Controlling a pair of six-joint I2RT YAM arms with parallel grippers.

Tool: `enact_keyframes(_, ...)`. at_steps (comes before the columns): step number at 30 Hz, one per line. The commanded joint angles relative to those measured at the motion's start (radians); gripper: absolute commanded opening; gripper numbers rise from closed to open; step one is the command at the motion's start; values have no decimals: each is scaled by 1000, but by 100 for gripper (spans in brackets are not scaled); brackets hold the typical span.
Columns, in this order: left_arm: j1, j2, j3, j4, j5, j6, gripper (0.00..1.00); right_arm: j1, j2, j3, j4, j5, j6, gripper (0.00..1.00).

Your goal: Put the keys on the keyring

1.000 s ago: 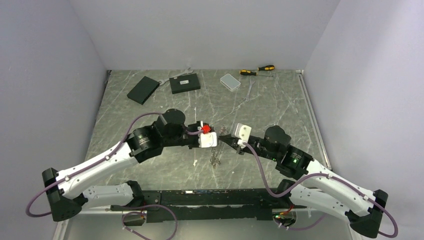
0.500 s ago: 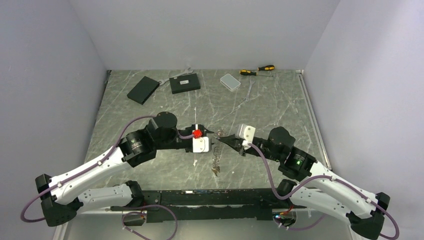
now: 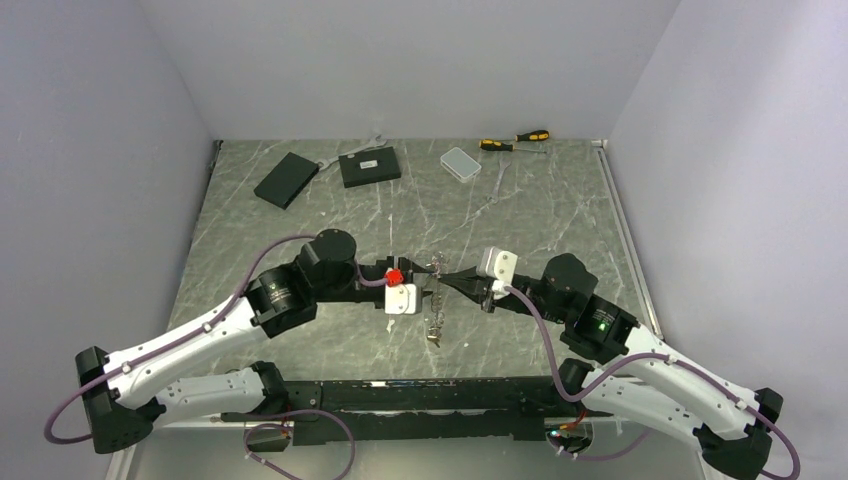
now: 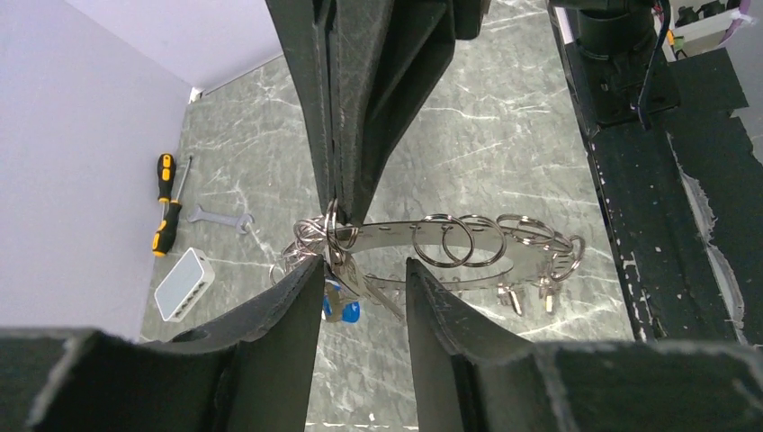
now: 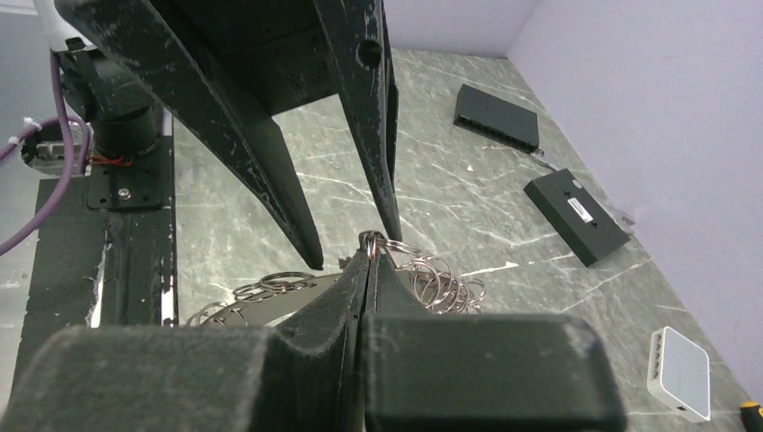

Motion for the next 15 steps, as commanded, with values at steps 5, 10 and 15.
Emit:
enact_keyframes(5, -2, -40, -68, 166, 3, 70, 40, 2, -11, 62, 67, -25, 16, 0)
enact_keyframes(10, -3, -54, -87, 198, -36, 95, 36, 2, -5, 64, 70, -29, 17, 0)
enact_keyframes(15, -2, -64, -103, 231, -47, 82, 37, 2, 0, 67, 69, -34, 14, 0)
